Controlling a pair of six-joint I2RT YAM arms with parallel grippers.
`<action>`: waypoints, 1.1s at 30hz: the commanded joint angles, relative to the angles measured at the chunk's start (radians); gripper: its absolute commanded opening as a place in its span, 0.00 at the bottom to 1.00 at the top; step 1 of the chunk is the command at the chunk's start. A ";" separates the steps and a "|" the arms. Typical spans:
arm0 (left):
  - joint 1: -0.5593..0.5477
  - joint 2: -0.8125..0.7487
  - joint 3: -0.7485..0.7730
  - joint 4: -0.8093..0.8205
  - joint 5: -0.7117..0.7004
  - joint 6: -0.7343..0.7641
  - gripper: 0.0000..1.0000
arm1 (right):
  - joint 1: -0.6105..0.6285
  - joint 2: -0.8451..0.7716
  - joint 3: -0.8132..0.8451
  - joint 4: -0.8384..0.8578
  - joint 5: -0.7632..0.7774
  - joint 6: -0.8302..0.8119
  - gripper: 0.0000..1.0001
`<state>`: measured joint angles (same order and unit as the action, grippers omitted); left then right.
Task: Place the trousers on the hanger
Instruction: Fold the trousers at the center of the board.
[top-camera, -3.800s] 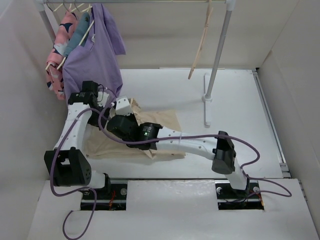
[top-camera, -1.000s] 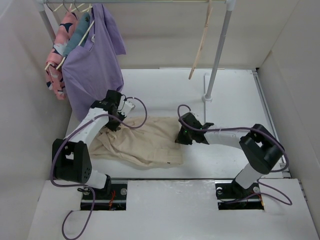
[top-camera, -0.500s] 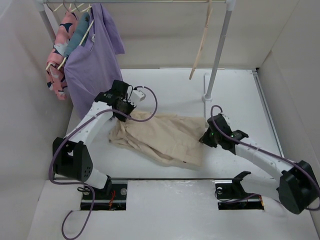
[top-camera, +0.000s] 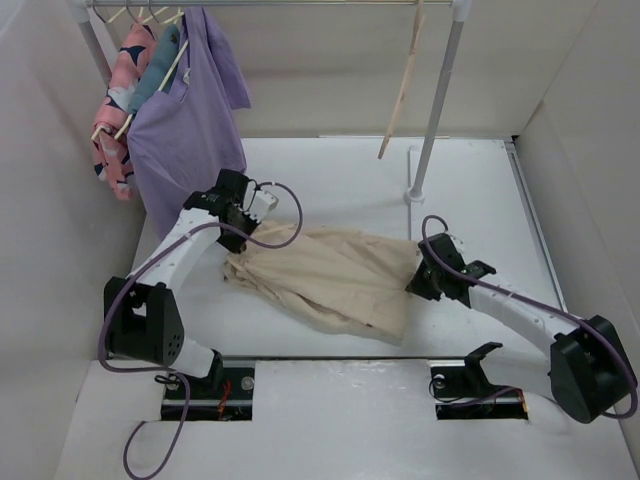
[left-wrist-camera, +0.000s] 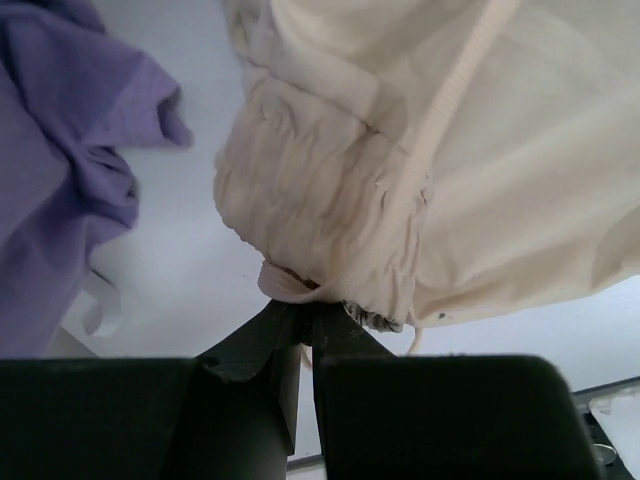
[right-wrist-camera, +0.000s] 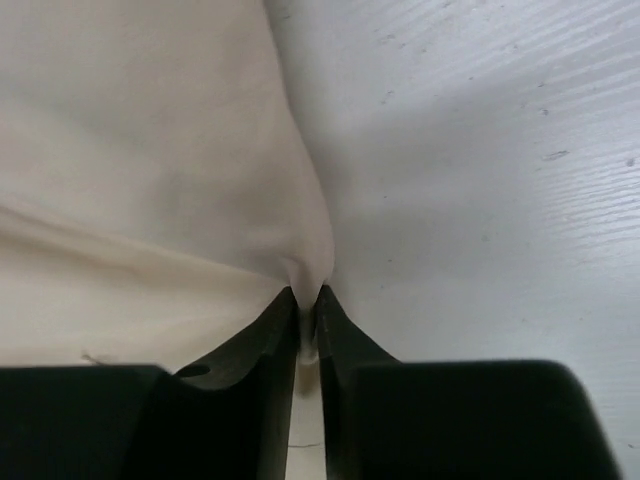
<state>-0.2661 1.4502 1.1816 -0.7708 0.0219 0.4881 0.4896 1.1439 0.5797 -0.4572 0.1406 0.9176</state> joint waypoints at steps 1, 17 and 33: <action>0.033 0.054 -0.088 0.016 -0.065 -0.005 0.00 | -0.035 0.007 -0.001 -0.006 0.034 -0.036 0.20; 0.033 0.065 -0.128 -0.048 0.012 -0.043 0.00 | -0.061 -0.027 0.238 0.017 0.077 -0.210 0.77; 0.033 -0.007 -0.168 -0.090 -0.020 -0.034 0.00 | -0.183 0.375 0.378 0.123 -0.081 -0.221 0.37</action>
<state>-0.2340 1.4887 1.0336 -0.8127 0.0238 0.4507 0.3176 1.5257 0.9157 -0.4091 0.0956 0.6857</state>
